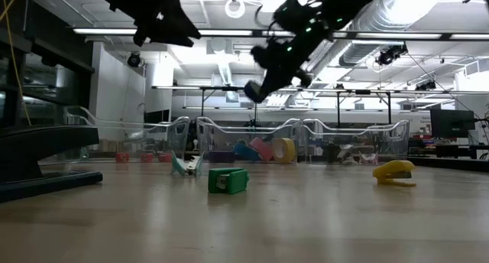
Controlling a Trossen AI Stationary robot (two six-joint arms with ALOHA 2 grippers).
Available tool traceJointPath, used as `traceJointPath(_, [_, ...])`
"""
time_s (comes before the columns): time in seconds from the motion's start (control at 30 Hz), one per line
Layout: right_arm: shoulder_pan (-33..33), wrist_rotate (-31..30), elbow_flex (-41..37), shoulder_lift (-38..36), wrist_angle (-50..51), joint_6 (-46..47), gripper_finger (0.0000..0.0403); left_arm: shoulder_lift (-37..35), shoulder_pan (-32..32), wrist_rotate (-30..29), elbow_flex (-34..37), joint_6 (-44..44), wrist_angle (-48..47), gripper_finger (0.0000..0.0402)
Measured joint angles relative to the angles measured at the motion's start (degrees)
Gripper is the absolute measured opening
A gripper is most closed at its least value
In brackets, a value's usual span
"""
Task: Pick and place Stapler, Stapler remover, tape
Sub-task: Put the dark blue tape into the middle transparent bin
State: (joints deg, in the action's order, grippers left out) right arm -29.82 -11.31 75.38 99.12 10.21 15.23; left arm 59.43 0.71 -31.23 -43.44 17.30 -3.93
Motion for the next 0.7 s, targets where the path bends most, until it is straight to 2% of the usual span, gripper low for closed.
traceJointPath(0.2, [-1.6, 1.9, 16.0, 12.2, 12.8, 1.0, 0.0021, -2.5, 0.0, 0.9, 0.0, -1.0, -8.0, 0.0168])
traceJointPath(0.47, [-1.7, 5.7, 34.8, 26.0, 24.0, 2.1, 0.0021, -3.9, 0.0, 1.1, 0.0, -1.0, -17.1, 0.0168])
traceJointPath(0.57, [-1.1, 7.4, 40.1, 29.9, 27.9, 2.8, 0.002, -3.9, 0.0, 1.2, 0.0, -1.1, -18.6, 0.0168])
traceJointPath(0.7, [-0.6, 7.4, 43.4, 33.4, 31.6, 4.9, 0.0022, -3.9, 0.0, 2.2, 0.0, -0.8, -21.1, 0.0168])
